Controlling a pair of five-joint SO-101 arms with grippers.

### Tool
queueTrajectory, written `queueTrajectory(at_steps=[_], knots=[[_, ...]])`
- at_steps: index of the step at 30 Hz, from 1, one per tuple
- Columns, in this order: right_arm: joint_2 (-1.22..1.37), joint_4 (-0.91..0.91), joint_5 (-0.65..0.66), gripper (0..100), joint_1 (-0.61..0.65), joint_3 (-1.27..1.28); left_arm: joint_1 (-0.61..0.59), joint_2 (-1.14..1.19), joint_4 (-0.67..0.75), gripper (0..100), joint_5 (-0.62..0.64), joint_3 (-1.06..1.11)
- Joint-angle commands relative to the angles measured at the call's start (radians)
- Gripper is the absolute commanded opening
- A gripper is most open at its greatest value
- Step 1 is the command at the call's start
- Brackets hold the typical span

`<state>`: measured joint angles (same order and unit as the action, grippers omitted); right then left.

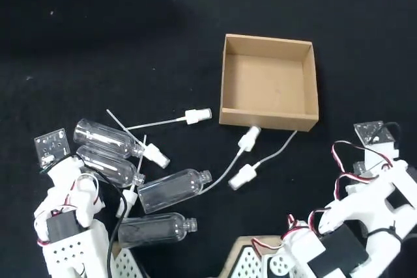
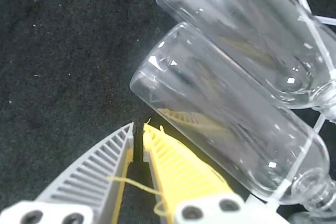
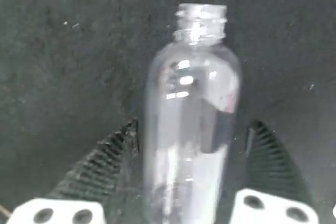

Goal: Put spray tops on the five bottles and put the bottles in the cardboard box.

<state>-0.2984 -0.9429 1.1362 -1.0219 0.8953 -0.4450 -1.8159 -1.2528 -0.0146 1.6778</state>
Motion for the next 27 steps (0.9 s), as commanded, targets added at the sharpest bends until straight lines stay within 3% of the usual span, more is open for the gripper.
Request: queueTrajectory(at_steps=[1, 7, 22, 24, 27], knots=[[-0.042, 0.028, -0.003, 23.7, 0.008, -0.002, -0.001, -0.011, -0.023, 3, 0.000, 0.022], [-0.042, 0.028, 0.103, 21.7, -0.020, 0.058, -0.001, -0.011, -0.023, 3, 0.000, 0.022], [-0.042, 0.026, 0.106, 28.4, -0.031, 0.071, -0.001, -0.011, -0.023, 3, 0.000, 0.022], [-0.042, 0.026, 0.121, 23.5, -0.029, 0.093, -0.001, -0.011, -0.023, 3, 0.000, 0.022], [-0.047, 0.026, 0.138, 3.8, -0.025, 0.116, -0.001, -0.011, -0.023, 3, 0.000, 0.022]])
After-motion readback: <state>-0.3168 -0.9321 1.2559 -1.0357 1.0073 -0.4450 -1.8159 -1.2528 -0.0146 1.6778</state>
